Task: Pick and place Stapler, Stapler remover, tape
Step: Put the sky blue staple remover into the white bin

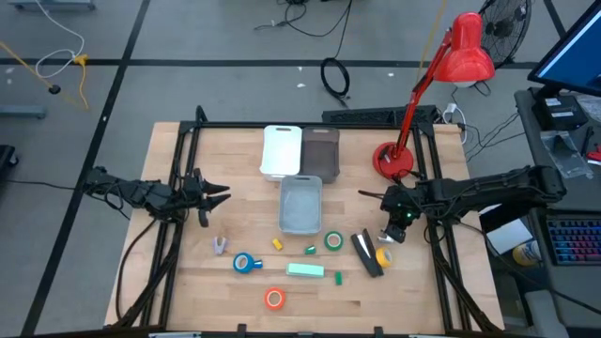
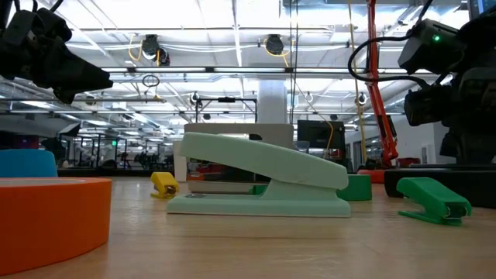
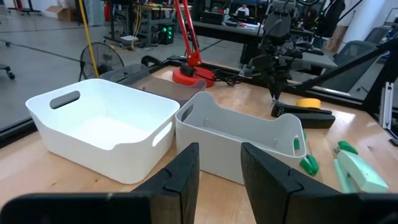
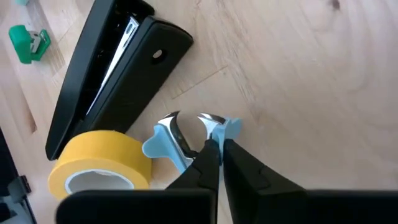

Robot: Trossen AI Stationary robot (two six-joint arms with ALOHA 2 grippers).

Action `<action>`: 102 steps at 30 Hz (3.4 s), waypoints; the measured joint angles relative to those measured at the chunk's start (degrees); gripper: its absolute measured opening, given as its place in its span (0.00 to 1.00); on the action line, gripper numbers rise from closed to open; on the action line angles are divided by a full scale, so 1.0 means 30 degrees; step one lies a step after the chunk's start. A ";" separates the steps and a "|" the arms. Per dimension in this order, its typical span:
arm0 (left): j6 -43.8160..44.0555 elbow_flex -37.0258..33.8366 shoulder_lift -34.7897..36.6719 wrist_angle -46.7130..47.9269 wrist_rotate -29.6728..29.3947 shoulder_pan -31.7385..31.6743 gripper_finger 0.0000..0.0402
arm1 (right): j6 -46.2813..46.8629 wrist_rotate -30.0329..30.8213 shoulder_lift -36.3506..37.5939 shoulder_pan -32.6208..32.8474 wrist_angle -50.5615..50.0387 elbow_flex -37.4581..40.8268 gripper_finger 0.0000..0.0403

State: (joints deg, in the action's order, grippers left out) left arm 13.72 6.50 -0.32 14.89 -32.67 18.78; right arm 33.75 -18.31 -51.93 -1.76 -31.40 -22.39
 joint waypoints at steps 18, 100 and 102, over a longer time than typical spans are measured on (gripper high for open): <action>0.0106 0.0000 0.0000 -0.3060 -0.0275 0.0001 0.30 | 0.3846 0.1143 0.3914 -0.0004 0.0862 0.0022 0.00; -0.0903 1.2615 -2.4578 -1.4269 0.7568 -0.3041 0.30 | -0.3709 0.2018 -0.9279 -0.0357 2.7523 -0.5875 0.00; -0.0827 1.2738 -2.4840 -1.4371 0.8096 -0.3239 0.30 | -0.3817 0.2022 -0.9272 -0.0406 2.7678 -0.5874 0.00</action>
State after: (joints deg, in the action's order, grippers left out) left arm 11.24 44.72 -74.84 -28.22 -8.38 9.07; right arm 22.30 -12.24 -79.75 -2.98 51.64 -40.01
